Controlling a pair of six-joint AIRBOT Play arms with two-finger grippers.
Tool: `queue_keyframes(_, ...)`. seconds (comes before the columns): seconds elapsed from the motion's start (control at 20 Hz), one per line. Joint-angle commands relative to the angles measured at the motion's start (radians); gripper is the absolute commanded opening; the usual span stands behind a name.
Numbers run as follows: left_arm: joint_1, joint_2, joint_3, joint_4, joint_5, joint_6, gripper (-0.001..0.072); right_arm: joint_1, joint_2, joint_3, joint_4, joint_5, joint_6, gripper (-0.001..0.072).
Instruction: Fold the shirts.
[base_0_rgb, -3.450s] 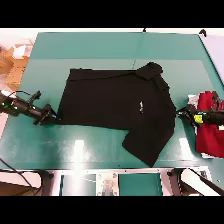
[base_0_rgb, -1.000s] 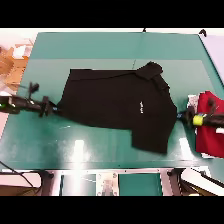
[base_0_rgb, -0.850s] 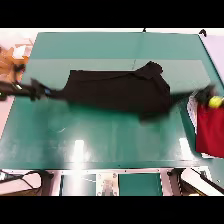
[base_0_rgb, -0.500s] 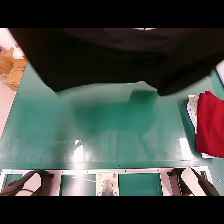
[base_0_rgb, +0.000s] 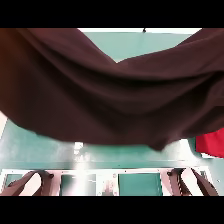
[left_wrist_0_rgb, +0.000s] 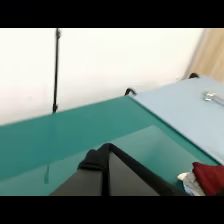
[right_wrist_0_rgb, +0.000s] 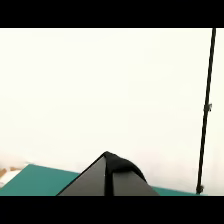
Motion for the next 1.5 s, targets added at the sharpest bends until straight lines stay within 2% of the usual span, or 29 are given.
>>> queue_keyframes(0.0, -0.002, -0.042, -0.175, 0.093, -0.006, 0.047, 0.0027, 0.093, -0.031, -0.189, -0.017, -0.008, -0.047, 0.0016)
queue_keyframes(0.1, -0.04, -0.114, -0.32, 0.09, 0.014, 0.105, 0.0027, 0.197, -0.074, -0.393, -0.054, -0.082, -0.078, 0.0016)
queue_keyframes(0.2, -0.114, -0.224, -0.454, 0.09, 0.064, 0.183, 0.0027, 0.294, -0.152, -0.584, -0.067, -0.207, -0.128, 0.0016)
queue_keyframes(0.3, -0.171, -0.37, -0.548, 0.101, 0.14, 0.223, 0.0027, 0.359, -0.279, -0.715, -0.066, -0.341, -0.18, 0.0016)
queue_keyframes(0.4, -0.184, -0.532, -0.57, 0.099, 0.213, 0.221, 0.0027, 0.389, -0.444, -0.74, -0.063, -0.409, -0.186, 0.0016)
queue_keyframes(0.5, -0.182, -0.652, -0.57, 0.093, 0.276, 0.223, 0.0027, 0.391, -0.607, -0.706, -0.055, -0.412, -0.185, 0.0016)
queue_keyframes(0.7, -0.182, -0.8, -0.552, 0.088, 0.364, 0.228, 0.0027, 0.39, -0.848, -0.538, -0.014, -0.385, -0.169, 0.0015)
queue_keyframes(0.85, -0.182, -0.858, -0.47, 0.09, 0.38, 0.227, 0.0027, 0.39, -0.952, -0.364, -0.006, -0.351, -0.107, 0.0015)
queue_keyframes(1.05, -0.182, -0.927, -0.322, 0.1, 0.354, 0.161, 0.0027, 0.376, -0.978, -0.241, -0.023, -0.336, -0.074, 0.0015)
queue_keyframes(1.2, -0.182, -0.953, -0.267, 0.121, 0.308, 0.14, 0.0027, 0.341, -0.977, -0.218, -0.03, -0.227, -0.063, 0.0015)
queue_keyframes(1.45, -0.182, -0.953, -0.267, 0.302, 0.142, 0.138, 0.0027, 0.29, -0.977, -0.233, -0.331, 0.041, 0.057, 0.0013)
